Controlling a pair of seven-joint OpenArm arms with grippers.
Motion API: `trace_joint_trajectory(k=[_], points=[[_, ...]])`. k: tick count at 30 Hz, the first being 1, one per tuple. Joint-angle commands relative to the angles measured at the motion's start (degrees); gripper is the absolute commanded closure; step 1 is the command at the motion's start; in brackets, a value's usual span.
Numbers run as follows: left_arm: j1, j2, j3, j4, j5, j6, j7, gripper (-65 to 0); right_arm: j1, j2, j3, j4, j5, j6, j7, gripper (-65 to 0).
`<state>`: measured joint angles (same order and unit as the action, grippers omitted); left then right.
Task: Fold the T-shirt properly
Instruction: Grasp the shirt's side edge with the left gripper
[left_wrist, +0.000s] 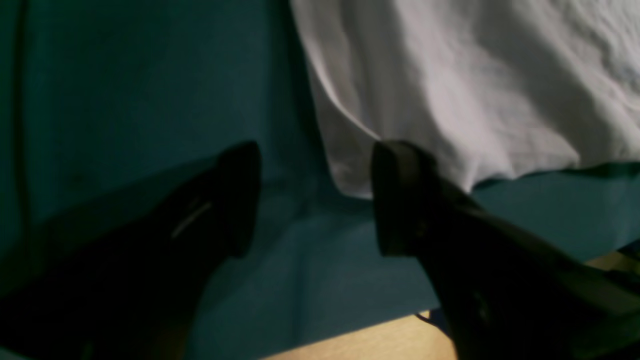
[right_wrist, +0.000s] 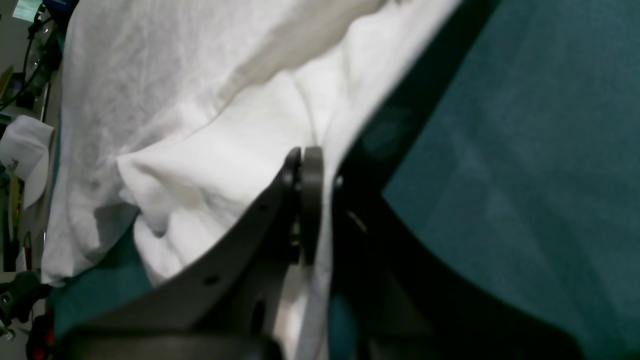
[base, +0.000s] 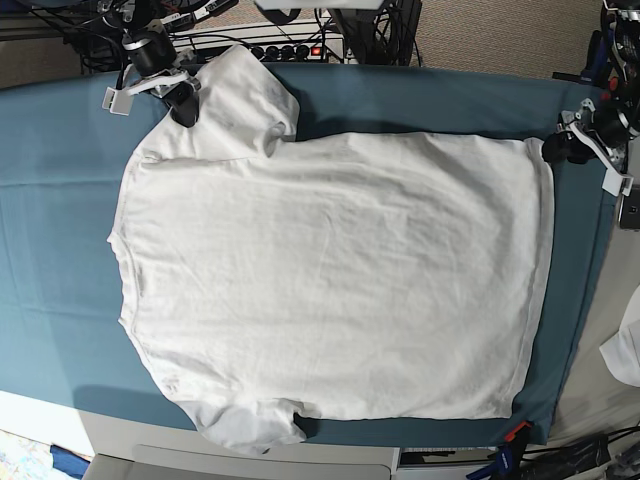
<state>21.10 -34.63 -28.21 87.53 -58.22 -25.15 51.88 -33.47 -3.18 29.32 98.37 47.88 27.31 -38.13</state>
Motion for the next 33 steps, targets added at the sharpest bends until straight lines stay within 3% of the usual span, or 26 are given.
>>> trace_joint_trajectory(k=[1,25,33], points=[[-0.2,-1.2,-0.5,0.9,-1.4,-0.4,-0.6,-36.3,-0.7,0.2,0.0,0.2,-2.5,-1.0,-2.4,0.0],[-2.8,-1.4,-0.6,1.0,-2.6,-0.2,-0.2,-36.3,-0.8,0.1,0.0,0.2,-3.0,-1.0,-2.4,0.0],[0.3,1.0,-0.5,1.0,-2.1,-0.1,-0.4,-36.3,-0.8,0.0,0.0,0.2,-2.9,-1.0,-2.4,0.0]])
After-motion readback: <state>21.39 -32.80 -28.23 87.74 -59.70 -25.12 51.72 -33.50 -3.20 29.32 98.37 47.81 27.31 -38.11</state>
